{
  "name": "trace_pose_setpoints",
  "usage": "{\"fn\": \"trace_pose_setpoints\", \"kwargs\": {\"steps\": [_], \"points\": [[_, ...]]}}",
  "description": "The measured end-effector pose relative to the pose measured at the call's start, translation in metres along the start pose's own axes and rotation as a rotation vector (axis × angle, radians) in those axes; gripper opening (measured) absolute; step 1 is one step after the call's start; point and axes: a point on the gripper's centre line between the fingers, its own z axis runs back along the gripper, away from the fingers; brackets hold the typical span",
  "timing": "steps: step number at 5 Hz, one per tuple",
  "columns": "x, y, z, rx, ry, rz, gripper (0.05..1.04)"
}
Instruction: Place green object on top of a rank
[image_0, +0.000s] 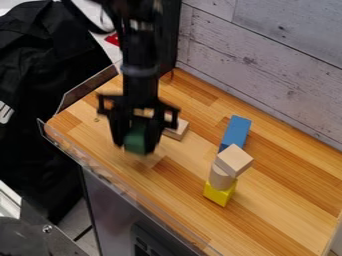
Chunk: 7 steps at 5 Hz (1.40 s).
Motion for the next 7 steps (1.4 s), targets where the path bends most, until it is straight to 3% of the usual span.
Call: {"fn": "trace_pose_setpoints", "kwargs": {"steps": [1,2,3,5,6,7], "points": [[0.003,-0.016,0.043,0.007,-0.096,-0.073,0.578],[0.003,-0.047,0.065,0.024,-0.118,-0.22,0.578],[-0.006,-0.074,0.069,0.03,-0.122,-0.338,0.579],[-0.022,-0.099,0.07,0.011,-0.091,-0.445,0.578],[-0.03,-0.106,0.061,0.031,-0.035,-0.486,0.578],[-0.036,-0.113,0.055,0.081,0.0,-0.497,0.578]]}}
